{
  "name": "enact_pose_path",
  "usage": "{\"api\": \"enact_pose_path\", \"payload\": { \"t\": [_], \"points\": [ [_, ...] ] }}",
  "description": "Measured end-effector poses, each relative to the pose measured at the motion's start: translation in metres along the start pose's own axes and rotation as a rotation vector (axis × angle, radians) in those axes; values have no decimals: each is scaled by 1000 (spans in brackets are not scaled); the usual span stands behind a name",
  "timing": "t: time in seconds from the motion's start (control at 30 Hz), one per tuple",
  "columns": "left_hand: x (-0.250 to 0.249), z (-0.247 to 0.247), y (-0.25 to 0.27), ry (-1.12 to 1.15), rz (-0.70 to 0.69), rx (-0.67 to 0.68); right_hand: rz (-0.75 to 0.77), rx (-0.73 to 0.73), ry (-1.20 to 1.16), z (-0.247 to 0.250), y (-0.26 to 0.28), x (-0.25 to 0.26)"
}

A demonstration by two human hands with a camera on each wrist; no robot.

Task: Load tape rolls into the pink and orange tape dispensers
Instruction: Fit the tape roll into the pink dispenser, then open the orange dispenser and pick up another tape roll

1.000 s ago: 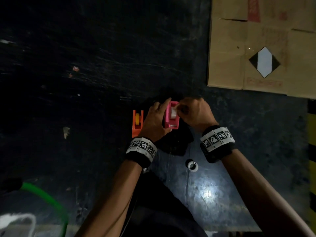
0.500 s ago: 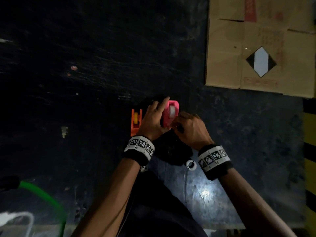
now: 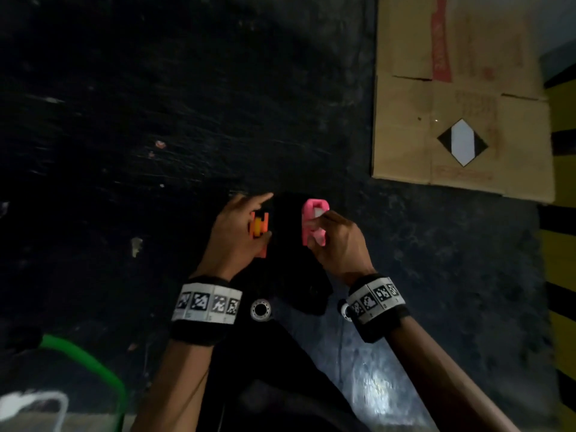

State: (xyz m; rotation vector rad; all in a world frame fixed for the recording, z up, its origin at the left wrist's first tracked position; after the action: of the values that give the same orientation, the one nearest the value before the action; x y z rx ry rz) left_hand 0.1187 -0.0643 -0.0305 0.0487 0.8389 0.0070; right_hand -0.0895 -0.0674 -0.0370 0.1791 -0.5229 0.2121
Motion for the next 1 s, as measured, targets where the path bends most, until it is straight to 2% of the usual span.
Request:
{"api": "enact_pose_path", "payload": {
  "t": [0.07,0.17,0.27,0.43,0.57,0.73,0.83,1.0],
  "points": [
    [20,15,3,-20,87,-11,19,49,-64,-13,-12,13],
    [55,5,2,-35,183,143,14,162,-108,-38,-30,30],
    [75,-12,-3,71,200,236,-10,243,-62,-63,-42,35],
    [85,-23,-11,185,201,229,-41,282,-74,-82,-51,31],
    [82,-15,-6,242,179,230,-4,255,-142,-71,-45,30],
    [69,15,22,429,215,202,31,175,-239,-26,-17,27],
    [66,26,46,346,251,142,11,119,-294,-5,13,21],
    [73,19,99,-88,292,54,1,54,-329,7,68,14]
  ]
}}
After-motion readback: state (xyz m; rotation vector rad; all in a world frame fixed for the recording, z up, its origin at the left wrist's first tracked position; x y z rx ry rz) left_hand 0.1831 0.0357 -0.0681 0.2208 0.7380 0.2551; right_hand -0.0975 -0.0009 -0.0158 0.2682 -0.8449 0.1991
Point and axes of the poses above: each hand's wrist, its own y-axis away from the middle knuckle, its own z-axis out of the back of the hand, x = y × z, the point moved 5 cm from there along -y, towards the middle knuckle, and after that the axes turned 2 degrees about -x, right-handed, at the moved point
